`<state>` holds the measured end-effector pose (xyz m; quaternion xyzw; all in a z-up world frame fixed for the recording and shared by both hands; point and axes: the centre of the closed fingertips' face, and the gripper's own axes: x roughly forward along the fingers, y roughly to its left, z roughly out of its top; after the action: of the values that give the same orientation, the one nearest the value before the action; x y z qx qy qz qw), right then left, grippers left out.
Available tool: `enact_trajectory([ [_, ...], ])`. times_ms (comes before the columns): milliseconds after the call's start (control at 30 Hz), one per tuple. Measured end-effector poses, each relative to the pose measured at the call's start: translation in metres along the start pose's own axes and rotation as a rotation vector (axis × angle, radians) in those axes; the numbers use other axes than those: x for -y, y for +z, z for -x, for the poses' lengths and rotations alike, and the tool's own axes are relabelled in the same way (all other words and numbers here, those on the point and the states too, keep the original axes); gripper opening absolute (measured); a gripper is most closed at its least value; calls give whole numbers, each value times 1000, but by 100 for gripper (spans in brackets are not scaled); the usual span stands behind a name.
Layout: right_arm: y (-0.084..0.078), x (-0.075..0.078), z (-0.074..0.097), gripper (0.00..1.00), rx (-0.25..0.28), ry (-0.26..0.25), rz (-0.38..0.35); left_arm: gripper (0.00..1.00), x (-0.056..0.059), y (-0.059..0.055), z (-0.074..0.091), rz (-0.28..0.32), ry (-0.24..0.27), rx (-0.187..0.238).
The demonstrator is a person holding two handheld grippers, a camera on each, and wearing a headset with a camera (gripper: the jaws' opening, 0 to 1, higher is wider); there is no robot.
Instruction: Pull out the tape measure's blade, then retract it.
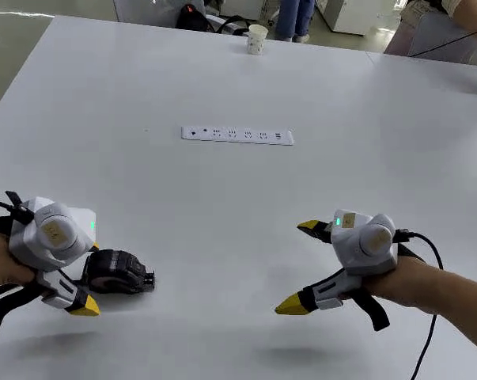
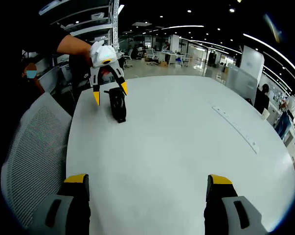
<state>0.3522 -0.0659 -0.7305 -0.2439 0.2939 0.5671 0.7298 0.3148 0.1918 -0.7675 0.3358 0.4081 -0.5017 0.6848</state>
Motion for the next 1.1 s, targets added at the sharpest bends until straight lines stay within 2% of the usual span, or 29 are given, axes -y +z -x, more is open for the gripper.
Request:
enact_trajectory([
  [133, 9, -2, -9, 99, 11, 9, 8, 46, 1, 0, -2, -11, -11, -7],
  [200, 13, -3, -13, 99, 13, 17, 16, 42, -3, 0, -3, -16, 7, -17],
  [333, 19, -5, -21, 99, 10, 37, 36, 27, -14, 1, 0, -14, 47, -20],
  [367, 21, -5, -23, 99, 9, 41, 40, 27, -13, 1, -1, -32, 37, -18],
  [400, 22, -5, -25, 99, 9, 42, 40, 27, -13, 0, 0, -30, 40, -24],
  [500, 24, -5, -33, 99, 7, 50, 45, 27, -11, 3, 0, -102, 30, -30],
  [533, 24, -5, -35, 99, 5, 52, 45, 28, -11, 6, 1, -101, 25, -25],
  [600, 25, -6, -40, 99, 2, 61, 43, 29, -11, 8, 1, -106, 16, -41],
  [767, 29, -11, -52, 99, 2, 81, 47, 29, -11, 5, 0, -115, -9, -63],
  [967, 39, -17, -67, 99, 10, 104, 54, 37, -7, 4, 0, -144, -36, -66],
  [1000, 41, -20, -69, 99, 11, 110, 56, 41, -9, 8, -1, -168, -27, -33],
  [1033, 42, -21, -70, 99, 11, 115, 58, 47, -10, 7, -1, -156, -23, -29],
  [1100, 43, -24, -73, 99, 9, 124, 65, 51, -15, 6, -1, -127, -7, -36],
])
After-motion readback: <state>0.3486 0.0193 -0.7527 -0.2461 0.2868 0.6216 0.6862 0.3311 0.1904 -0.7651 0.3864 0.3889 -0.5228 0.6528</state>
